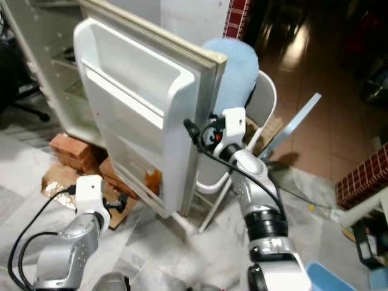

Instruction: Restocking fridge

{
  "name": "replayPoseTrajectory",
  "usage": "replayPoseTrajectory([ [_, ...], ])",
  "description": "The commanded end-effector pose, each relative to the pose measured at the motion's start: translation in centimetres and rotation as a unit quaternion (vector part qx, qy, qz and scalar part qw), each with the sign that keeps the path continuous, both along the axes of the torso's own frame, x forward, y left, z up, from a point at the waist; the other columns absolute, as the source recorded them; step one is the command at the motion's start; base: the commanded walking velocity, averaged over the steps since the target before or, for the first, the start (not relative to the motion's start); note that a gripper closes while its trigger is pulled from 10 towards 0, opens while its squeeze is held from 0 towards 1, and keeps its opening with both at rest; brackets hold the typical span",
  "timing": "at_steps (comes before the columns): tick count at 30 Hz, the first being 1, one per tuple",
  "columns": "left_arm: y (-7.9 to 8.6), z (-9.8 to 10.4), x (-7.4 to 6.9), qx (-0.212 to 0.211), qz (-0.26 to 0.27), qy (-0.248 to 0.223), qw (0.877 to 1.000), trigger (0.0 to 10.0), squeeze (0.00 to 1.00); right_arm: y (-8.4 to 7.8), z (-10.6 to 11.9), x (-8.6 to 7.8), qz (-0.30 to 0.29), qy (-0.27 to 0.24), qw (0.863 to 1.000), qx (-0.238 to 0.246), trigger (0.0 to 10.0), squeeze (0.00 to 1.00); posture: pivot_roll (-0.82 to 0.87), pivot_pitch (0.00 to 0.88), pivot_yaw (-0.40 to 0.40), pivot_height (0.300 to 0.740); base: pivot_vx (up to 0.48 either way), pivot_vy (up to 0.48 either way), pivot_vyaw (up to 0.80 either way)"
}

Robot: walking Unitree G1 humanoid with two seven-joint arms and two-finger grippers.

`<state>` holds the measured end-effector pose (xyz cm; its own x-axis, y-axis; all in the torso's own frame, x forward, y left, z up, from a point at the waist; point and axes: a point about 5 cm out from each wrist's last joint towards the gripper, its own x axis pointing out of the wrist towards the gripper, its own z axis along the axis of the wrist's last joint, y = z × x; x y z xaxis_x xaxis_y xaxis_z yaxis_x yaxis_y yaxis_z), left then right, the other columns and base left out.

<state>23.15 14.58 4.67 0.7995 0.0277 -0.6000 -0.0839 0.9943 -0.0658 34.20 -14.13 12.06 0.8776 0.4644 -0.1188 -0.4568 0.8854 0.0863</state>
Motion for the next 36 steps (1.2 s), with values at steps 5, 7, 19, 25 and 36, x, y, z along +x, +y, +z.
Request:
replayPoseTrajectory([
  [5,0.2,0.0,0.0,0.004,-0.004,0.008,1.000,10.0,0.00,-2.2,-4.9,-3.1,0.131,0.109,0.980,-0.104,10.0,0.00,0.11,0.000,-0.105,0.740,0.000,0.000,0.00],
  [7,0.2,0.0,0.1,0.006,-0.004,0.008,1.000,10.0,0.00,-3.2,-6.2,-4.2,0.176,0.137,0.965,-0.138,10.0,0.00,0.11,0.000,-0.107,0.740,0.000,0.000,0.00],
  [19,0.4,0.1,0.3,0.013,-0.007,0.006,1.000,10.0,0.00,-9.1,-5.9,-0.9,-0.024,0.148,0.923,-0.356,10.0,0.00,0.13,0.000,-0.108,0.740,0.000,0.000,0.00],
  [25,0.4,0.1,0.4,0.016,-0.007,0.005,1.000,10.0,0.00,-9.8,-2.4,1.8,-0.161,0.073,0.915,-0.363,10.0,0.00,0.13,0.000,-0.113,0.740,0.000,0.000,0.00],
  [36,-0.1,0.1,0.5,0.025,-0.021,0.002,0.999,10.0,0.00,-0.2,2.7,5.3,-0.227,-0.014,0.974,0.012,10.0,0.00,0.14,0.000,-0.112,0.740,0.000,0.000,0.00],
])
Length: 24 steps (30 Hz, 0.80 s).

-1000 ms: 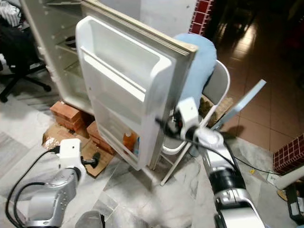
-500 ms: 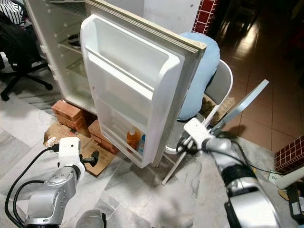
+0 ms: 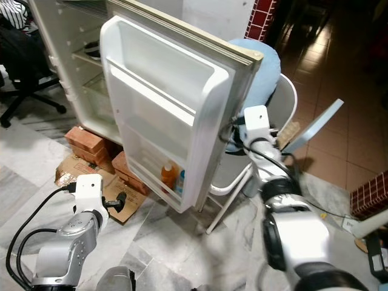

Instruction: Restocking fridge

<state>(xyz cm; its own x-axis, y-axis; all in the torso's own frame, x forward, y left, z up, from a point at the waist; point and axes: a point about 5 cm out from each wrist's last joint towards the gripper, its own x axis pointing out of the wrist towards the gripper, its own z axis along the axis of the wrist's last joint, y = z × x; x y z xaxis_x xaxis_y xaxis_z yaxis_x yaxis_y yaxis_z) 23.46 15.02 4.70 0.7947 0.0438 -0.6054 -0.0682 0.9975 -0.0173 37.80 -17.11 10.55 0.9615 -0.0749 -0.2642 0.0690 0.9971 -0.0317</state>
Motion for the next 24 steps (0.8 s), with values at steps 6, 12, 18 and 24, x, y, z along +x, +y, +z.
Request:
replayPoseTrajectory([
  [6,-0.6,0.0,0.2,-0.004,-0.009,-0.001,1.000,10.0,0.00,7.2,6.8,1.7,0.153,-0.147,0.962,0.173,10.0,0.00,0.14,0.000,-0.117,0.740,0.000,0.000,0.00],
  [12,-0.9,-0.5,0.0,-0.034,-0.013,0.026,0.999,10.0,0.00,9.5,7.5,0.2,0.315,-0.154,0.907,0.234,10.0,0.00,0.12,0.000,-0.115,0.740,0.000,0.000,0.00],
  [18,-1.4,-0.6,0.1,-0.043,-0.030,0.036,0.998,10.0,0.00,8.1,4.3,-1.3,0.384,-0.090,0.901,0.179,10.0,0.00,0.12,0.000,-0.113,0.740,0.000,0.000,0.00],
  [24,-1.3,-0.8,-0.1,-0.037,-0.032,0.049,0.998,10.0,0.00,5.5,2.2,-0.3,0.285,-0.035,0.956,0.054,10.0,0.00,0.12,0.000,-0.110,0.740,0.000,0.000,0.00],
])
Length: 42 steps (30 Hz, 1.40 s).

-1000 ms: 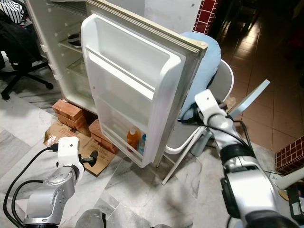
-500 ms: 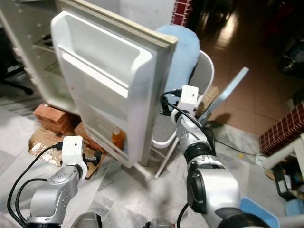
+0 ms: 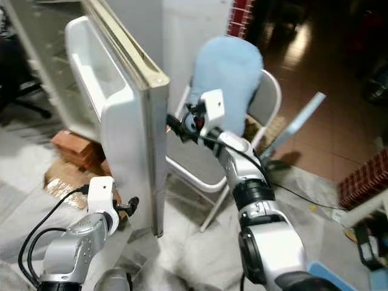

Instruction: Restocking fridge

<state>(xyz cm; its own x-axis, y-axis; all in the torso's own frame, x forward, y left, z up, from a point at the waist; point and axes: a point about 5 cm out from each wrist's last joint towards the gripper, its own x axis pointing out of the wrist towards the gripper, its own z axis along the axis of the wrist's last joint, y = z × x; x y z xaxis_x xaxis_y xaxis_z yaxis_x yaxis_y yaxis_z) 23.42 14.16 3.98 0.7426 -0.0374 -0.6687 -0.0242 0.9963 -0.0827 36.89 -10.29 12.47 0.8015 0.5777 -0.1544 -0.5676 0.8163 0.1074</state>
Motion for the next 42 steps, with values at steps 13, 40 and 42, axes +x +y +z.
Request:
replayPoseTrajectory([
  [13,1.0,-0.3,-0.1,-0.008,0.070,0.020,0.997,10.0,0.00,3.6,2.3,-0.2,-0.019,-0.021,0.998,0.047,10.0,0.00,0.13,0.000,-0.114,0.740,0.000,0.000,0.00],
  [40,15.9,4.5,2.9,0.173,0.307,-0.148,0.924,10.0,0.00,1.5,-0.5,-1.9,-0.060,0.021,0.998,0.008,10.0,0.00,0.13,0.000,-0.111,0.740,0.000,0.000,0.00],
  [42,17.3,5.0,1.5,0.217,0.342,-0.157,0.901,10.0,0.00,1.2,-0.8,-2.1,-0.064,0.025,0.998,0.005,10.0,0.00,0.13,0.000,-0.109,0.740,0.000,0.000,0.00],
])
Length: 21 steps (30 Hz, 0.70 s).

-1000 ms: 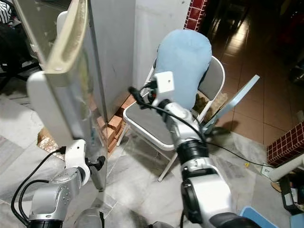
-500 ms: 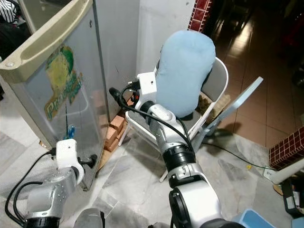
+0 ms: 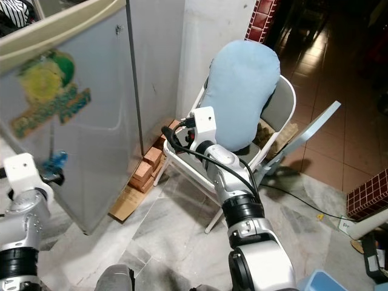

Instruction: Restocking fridge

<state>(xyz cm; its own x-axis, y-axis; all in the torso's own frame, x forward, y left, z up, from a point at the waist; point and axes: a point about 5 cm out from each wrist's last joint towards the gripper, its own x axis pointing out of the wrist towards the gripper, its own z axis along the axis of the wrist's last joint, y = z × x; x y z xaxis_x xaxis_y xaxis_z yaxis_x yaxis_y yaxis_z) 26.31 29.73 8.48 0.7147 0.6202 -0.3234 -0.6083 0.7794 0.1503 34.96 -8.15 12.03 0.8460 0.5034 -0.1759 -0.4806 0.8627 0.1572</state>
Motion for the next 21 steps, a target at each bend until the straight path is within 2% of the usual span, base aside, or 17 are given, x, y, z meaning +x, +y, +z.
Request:
replayPoseTrajectory([
  [1,2.0,0.7,-1.9,0.050,0.064,-0.007,0.997,10.0,0.00,-1.1,-0.4,-0.2,-0.017,0.003,1.000,-0.011,10.0,0.00,0.13,0.000,-0.109,0.740,0.000,0.000,0.00],
  [4,2.3,0.3,-3.3,0.060,0.090,-0.003,0.994,10.0,0.00,-1.3,-0.8,-0.3,-0.019,0.008,1.000,-0.016,10.0,0.00,0.14,0.000,-0.113,0.740,0.000,0.000,0.00],
  [5,1.0,0.2,-3.3,0.048,0.064,-0.016,0.997,10.0,0.00,-1.4,-1.1,-0.4,-0.021,0.009,1.000,-0.022,10.0,0.00,0.14,0.000,-0.117,0.740,0.000,0.000,0.00],
  [6,1.0,0.2,-3.3,0.048,0.064,-0.016,0.997,10.0,0.00,-1.4,-1.1,-0.4,-0.021,0.009,1.000,-0.022,10.0,0.00,0.14,0.000,-0.117,0.740,0.000,0.000,0.00],
  [7,0.6,0.1,-3.2,0.043,0.056,-0.021,0.997,10.0,0.00,-1.4,-1.2,-0.4,-0.021,0.009,0.999,-0.024,10.0,0.00,0.14,0.000,-0.117,0.740,0.000,0.000,0.00],
  [9,-1.2,-0.1,-2.7,0.036,0.016,-0.032,0.999,10.0,0.00,-1.4,-1.3,-0.6,-0.019,0.007,0.999,-0.029,10.0,0.00,0.14,0.000,-0.120,0.740,0.000,0.000,0.00],
  [10,-2.6,-0.3,-2.2,0.038,-0.016,-0.040,0.998,10.0,0.00,-1.4,-1.4,-0.8,-0.018,0.007,0.999,-0.033,10.0,0.00,0.14,0.000,-0.120,0.740,0.000,0.000,0.00],
  [13,-4.7,-0.3,-1.8,0.042,-0.048,-0.052,0.997,10.0,0.00,-1.7,-2.0,-1.3,-0.022,0.013,0.999,-0.041,10.0,0.00,0.13,0.000,-0.116,0.740,0.000,0.000,0.00],
  [18,-6.1,-0.4,-1.6,0.035,-0.069,-0.056,0.995,10.0,0.00,-2.1,-2.5,-1.6,-0.033,0.017,0.998,-0.043,10.0,0.00,0.12,0.000,-0.114,0.740,0.000,0.000,0.00],
  [21,-7.1,-0.4,-1.3,0.034,-0.091,-0.057,0.994,10.0,0.00,-2.5,-2.7,-1.8,-0.043,0.018,0.998,-0.038,10.0,0.00,0.11,0.000,-0.111,0.740,0.000,0.360,0.00],
])
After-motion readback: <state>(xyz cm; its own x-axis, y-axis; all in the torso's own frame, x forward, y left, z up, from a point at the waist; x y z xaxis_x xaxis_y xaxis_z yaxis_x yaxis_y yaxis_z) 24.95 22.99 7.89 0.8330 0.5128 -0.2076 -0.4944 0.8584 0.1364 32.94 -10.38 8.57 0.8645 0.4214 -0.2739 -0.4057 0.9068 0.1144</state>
